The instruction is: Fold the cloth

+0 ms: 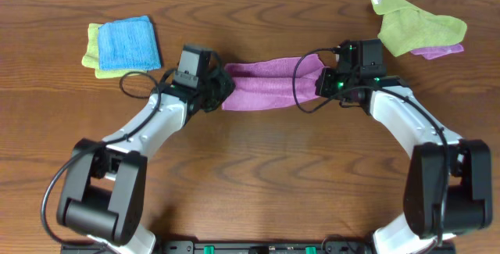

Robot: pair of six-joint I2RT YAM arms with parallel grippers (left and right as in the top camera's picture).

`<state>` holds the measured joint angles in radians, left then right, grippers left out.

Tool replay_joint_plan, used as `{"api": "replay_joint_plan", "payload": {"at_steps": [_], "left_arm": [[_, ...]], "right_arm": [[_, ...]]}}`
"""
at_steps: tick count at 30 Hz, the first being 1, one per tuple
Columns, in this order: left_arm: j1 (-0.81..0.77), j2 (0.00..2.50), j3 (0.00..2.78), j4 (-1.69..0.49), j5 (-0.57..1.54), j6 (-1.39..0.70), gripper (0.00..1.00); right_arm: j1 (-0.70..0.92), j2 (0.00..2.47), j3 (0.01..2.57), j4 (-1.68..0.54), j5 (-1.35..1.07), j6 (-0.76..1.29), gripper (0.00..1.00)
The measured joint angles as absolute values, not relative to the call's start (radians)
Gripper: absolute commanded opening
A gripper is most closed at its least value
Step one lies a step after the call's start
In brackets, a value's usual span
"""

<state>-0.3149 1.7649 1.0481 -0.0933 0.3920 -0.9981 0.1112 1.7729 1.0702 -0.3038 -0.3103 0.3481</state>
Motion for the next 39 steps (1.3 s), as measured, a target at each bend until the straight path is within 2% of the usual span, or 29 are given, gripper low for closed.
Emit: {"api": "replay_joint_plan", "payload": {"at_steps": [15, 31, 39], "left_arm": [[-0.314, 1.882, 1.135, -0.08, 0.353, -0.998, 0.06], [-0.314, 1.958, 1.145, 0.003, 0.31, -0.999, 0.06], [-0.314, 1.973, 1.145, 0.006, 0.306, -0.999, 0.06]], "right_arm": [[0.117, 1.793, 1.072, -0.133, -0.257, 0.379, 0.01], [0.118, 1.992, 1.25, -0.114, -0.25, 0.39, 0.01], [0.12, 2.046, 1.258, -0.115, -0.241, 0.39, 0.01]]}}
